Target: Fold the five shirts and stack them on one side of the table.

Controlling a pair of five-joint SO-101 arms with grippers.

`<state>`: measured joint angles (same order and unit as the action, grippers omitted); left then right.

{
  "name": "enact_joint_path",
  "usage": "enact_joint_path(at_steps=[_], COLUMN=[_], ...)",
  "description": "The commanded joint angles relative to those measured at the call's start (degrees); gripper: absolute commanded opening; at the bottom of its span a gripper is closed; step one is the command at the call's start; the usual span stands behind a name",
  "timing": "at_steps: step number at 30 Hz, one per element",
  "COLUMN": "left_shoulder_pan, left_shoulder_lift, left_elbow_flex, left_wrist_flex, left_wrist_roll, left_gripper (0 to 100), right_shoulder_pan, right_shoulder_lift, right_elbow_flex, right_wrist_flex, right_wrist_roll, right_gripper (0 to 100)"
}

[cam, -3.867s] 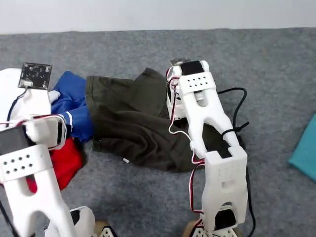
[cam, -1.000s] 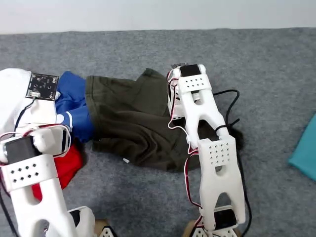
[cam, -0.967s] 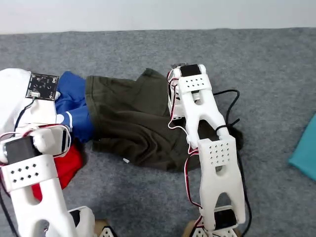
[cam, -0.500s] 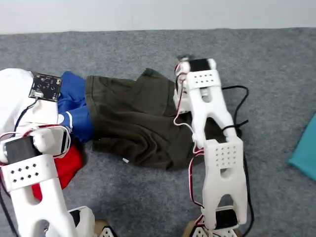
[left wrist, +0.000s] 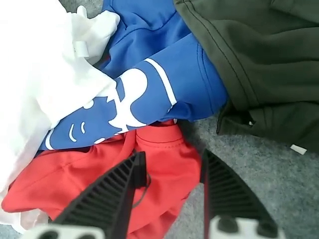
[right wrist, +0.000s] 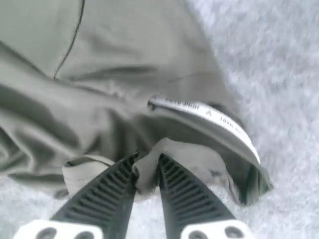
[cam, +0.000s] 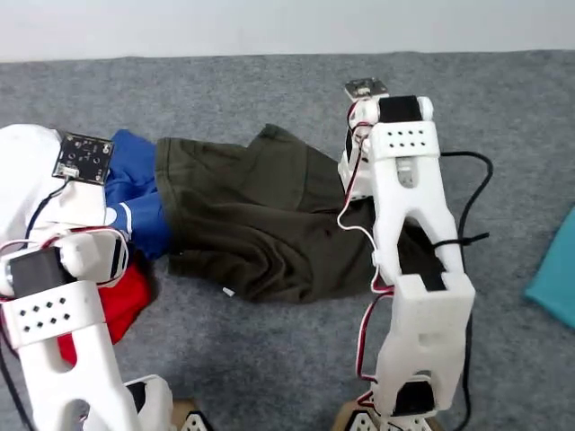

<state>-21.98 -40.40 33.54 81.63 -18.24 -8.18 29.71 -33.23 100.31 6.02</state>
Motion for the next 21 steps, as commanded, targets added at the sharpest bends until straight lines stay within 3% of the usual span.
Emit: enact_joint_path(at_steps=[1,11,17,21], left_shoulder_pan=[2.2,20.31,27.08,27.6], left_shoulder_lift=[-1.14,-0.62,-0.44,3.6], left_elbow_flex=[-4.09,-5.41,-0.75,1.71], left_wrist_flex=[-0.53,4.84,4.57,4.4], left_wrist_roll=[2.64,12.57,11.96,7.74], left_gripper=[17,16,16,17], right_shoulder_pan=[0.75,8.22,10.51,10.15], right_shoulder_lift=[-7.6,-19.82,-23.25,-23.34], right_elbow_flex=[3.08,11.69,13.45,15.03], right_wrist_flex=[2.33,2.33,2.33,2.33], right_wrist_roll=[0.53,1.05,3.34,3.25], right_gripper=[0.9,0.9,0.9,0.9])
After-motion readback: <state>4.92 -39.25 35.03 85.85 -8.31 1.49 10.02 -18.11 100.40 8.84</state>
